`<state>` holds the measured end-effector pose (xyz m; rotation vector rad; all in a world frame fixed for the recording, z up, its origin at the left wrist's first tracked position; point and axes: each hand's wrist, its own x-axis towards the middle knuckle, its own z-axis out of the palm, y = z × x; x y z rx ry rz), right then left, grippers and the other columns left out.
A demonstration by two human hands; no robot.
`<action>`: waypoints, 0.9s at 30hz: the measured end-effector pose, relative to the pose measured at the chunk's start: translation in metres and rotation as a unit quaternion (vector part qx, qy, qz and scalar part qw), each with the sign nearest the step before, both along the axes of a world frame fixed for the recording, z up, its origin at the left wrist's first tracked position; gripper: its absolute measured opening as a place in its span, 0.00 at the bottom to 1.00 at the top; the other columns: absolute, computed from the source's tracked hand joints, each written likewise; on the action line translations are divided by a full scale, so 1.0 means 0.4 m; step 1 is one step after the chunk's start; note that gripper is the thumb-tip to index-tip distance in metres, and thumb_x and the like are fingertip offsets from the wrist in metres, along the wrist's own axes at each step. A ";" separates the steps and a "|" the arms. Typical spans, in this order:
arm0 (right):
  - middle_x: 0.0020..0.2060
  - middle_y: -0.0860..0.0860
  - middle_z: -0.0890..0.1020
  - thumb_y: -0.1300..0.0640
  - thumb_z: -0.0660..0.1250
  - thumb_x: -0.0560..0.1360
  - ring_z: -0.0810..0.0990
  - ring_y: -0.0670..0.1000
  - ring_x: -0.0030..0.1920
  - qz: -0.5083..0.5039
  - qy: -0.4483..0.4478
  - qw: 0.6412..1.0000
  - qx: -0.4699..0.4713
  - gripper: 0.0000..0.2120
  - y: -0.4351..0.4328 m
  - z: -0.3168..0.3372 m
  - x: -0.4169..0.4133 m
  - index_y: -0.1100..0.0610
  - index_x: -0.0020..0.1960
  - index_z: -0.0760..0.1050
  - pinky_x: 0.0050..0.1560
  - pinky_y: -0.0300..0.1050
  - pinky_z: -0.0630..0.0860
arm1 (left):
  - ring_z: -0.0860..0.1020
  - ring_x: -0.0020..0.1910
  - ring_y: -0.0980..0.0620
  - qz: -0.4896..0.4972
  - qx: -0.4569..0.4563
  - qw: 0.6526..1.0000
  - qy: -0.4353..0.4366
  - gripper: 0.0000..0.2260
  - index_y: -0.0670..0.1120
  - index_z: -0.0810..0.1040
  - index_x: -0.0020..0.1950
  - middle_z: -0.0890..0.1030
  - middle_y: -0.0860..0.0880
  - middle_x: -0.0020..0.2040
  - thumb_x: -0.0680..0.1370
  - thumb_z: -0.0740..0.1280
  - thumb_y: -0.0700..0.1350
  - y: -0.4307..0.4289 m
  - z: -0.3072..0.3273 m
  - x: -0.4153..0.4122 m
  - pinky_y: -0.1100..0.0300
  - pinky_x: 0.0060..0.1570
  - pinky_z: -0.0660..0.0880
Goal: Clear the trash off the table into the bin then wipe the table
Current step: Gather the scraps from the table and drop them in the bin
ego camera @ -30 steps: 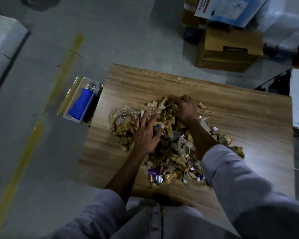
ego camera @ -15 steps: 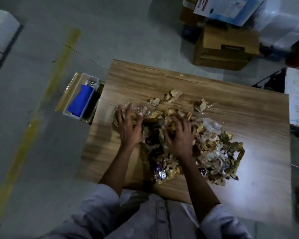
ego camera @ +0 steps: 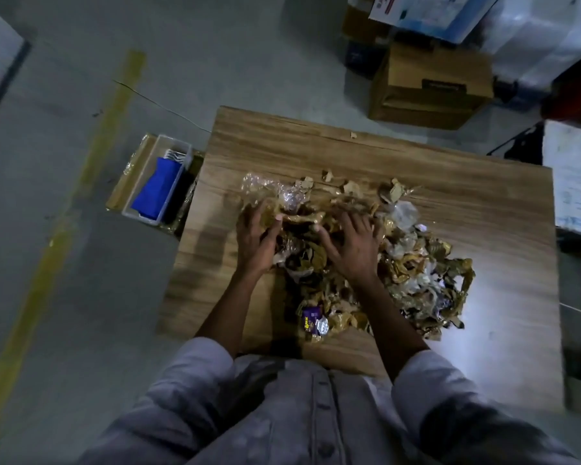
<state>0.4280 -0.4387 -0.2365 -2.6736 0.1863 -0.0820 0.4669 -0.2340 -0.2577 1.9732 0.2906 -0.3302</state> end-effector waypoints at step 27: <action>0.69 0.60 0.69 0.43 0.63 0.81 0.65 0.62 0.72 -0.499 0.064 0.820 0.271 0.17 -0.350 -0.060 -0.561 0.49 0.65 0.75 0.71 0.64 0.63 | 0.77 0.58 0.41 0.135 -0.250 0.902 0.326 0.06 0.43 0.76 0.54 0.77 0.39 0.63 0.84 0.60 0.40 -0.252 0.062 -0.426 0.43 0.66 0.75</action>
